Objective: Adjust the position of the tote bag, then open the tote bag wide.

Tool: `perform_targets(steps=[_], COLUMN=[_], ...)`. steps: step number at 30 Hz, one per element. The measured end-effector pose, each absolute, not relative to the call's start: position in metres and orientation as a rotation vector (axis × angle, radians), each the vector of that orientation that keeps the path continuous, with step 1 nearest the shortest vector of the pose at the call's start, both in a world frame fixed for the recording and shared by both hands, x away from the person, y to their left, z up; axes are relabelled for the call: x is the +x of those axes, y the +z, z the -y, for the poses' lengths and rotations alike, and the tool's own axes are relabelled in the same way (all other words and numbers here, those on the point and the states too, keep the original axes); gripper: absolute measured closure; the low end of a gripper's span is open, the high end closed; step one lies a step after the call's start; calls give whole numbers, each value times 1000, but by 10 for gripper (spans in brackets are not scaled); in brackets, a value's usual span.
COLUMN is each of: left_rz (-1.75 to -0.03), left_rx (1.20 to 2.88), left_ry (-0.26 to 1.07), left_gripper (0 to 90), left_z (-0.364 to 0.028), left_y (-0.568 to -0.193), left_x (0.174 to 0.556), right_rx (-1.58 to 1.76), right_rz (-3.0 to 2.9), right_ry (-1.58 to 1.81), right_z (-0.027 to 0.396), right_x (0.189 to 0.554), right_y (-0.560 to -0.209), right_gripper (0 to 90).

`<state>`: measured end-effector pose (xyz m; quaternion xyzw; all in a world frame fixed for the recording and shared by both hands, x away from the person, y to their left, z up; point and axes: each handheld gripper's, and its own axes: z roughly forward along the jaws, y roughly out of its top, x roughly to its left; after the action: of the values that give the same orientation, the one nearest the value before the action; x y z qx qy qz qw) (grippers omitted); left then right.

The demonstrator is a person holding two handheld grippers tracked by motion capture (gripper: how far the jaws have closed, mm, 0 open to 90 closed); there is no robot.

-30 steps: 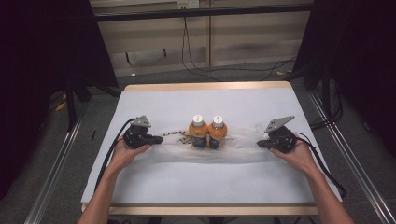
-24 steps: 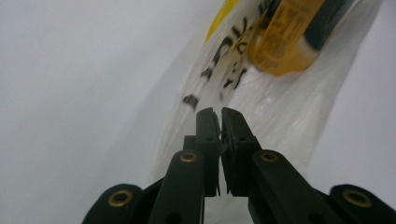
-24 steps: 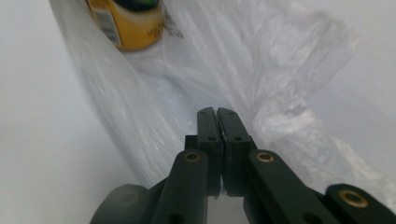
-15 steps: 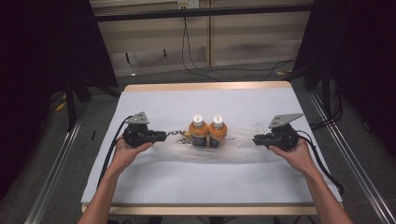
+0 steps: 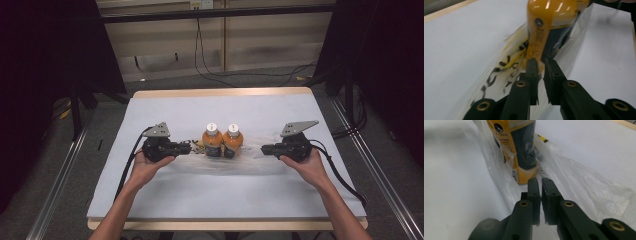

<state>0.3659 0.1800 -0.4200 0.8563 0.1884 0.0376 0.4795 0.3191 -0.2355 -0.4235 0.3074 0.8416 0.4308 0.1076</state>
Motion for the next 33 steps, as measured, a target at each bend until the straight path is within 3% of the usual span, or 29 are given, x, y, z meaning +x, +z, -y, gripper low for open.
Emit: perform_targets(steps=[5,17,22,33], left_rz=[-412,-371,-351,-393], left_rx=[2087,2087,2108,2108], left_ry=[51,16,24,20], left_gripper=[893,855,900,900], left_z=[-159,-127,-111,-94], left_y=[-423,-429,-430,-436], left_x=[356,346,345,354], right_rx=[900,917,899,940], right_rz=[-2495,-2498,-2534,-2524], right_ry=[1279,1357,1297,1311], right_z=[226,208,196,187], right_x=[322,333,343,377], right_y=[-426,-420,-423,-419], right_gripper=[900,900,900,900])
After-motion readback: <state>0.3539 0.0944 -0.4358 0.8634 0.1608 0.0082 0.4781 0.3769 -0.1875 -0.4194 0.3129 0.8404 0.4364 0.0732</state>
